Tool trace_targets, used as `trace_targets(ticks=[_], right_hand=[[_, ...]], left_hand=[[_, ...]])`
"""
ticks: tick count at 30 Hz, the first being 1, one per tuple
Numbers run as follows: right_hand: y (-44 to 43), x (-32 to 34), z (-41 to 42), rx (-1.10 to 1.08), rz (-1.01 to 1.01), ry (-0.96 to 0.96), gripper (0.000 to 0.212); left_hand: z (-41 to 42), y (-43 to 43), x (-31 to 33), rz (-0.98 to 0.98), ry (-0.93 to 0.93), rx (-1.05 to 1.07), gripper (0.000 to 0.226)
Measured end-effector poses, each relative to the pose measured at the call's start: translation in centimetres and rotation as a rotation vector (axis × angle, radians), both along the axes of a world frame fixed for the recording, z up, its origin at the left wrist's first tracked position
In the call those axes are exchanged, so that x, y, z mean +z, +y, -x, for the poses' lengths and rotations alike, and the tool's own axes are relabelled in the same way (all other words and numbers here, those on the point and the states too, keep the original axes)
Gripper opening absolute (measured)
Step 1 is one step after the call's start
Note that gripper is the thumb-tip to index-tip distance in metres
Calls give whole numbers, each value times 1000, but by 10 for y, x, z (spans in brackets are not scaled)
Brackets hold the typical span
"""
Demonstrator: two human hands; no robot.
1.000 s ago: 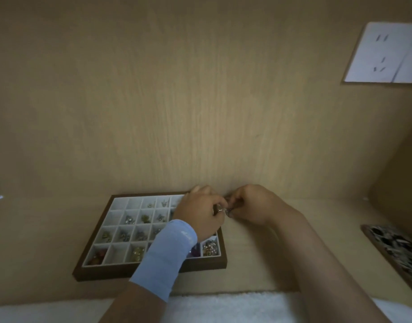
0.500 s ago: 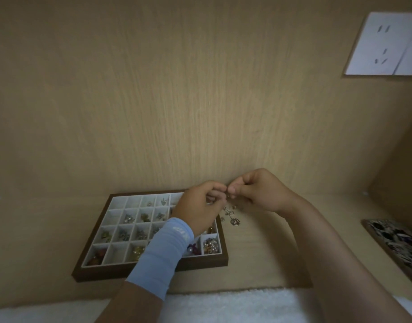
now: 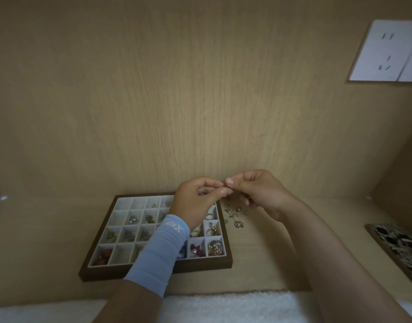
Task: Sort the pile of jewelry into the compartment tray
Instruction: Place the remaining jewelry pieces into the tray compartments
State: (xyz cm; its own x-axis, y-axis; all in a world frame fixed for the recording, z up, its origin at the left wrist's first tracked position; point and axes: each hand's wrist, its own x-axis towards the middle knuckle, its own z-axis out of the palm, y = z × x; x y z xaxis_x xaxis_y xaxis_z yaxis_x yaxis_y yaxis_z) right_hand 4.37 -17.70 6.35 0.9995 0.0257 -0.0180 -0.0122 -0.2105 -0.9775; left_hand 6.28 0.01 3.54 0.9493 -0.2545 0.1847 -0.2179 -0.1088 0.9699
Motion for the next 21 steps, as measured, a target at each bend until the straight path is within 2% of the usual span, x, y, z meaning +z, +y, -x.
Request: trace_targets(ticks=[4, 7, 13, 21], right_hand=[[4, 3, 1, 39, -4, -36, 17], [12, 3, 0, 23, 5, -66, 14], [39, 3, 0, 13, -11, -137, 15], [81, 0, -4, 96, 122, -256, 8]], left_hand=[[-2, 7, 5, -115, -146, 32, 9], [-2, 16, 13, -155, -181, 55, 8], [3, 41, 23, -203, -125, 35, 14], [6, 87, 29, -197, -72, 24, 15]])
